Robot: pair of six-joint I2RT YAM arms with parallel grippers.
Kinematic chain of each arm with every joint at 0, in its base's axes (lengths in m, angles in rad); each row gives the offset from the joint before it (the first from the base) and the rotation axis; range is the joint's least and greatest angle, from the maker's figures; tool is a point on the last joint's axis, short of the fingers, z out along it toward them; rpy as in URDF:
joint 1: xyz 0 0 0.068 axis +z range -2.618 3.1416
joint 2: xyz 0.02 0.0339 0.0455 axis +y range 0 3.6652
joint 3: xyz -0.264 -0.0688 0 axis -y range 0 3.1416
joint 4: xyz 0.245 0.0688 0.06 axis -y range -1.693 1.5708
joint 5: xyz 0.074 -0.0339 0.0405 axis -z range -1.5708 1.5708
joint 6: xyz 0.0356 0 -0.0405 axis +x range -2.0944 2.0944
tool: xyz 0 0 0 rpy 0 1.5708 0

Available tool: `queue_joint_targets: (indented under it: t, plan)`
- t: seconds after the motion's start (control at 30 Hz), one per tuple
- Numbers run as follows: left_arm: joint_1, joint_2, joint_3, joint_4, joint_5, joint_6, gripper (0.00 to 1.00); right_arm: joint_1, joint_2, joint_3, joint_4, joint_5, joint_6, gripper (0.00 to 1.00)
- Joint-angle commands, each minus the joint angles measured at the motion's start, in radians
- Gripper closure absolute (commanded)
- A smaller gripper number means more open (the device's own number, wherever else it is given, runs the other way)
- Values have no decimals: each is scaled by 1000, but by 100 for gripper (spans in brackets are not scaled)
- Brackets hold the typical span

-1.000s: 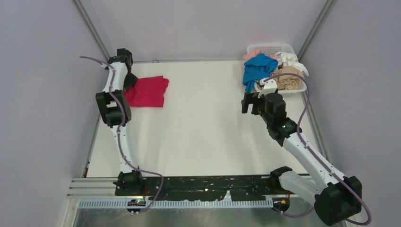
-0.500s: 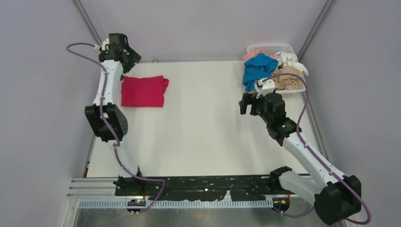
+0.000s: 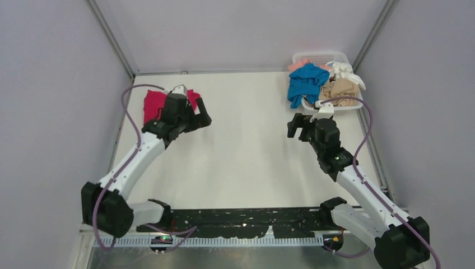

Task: Fold and stack the t-shirts
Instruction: Reset both arms

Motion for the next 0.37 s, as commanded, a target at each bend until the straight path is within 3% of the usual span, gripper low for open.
queue_joint_targets:
  t: [0.0,0.13,0.33]
  plan:
    - [-43,-195,-211,206,-11,3,0,0,-56,-23,-4,23,51,5]
    - [-69,-296,-381,242,21,-33,1,-1,-104,-100,-8,14,91,5]
    - [-71,-386,-427,215,-8,-28,0,-1,-178,-188,104,11,119,5]
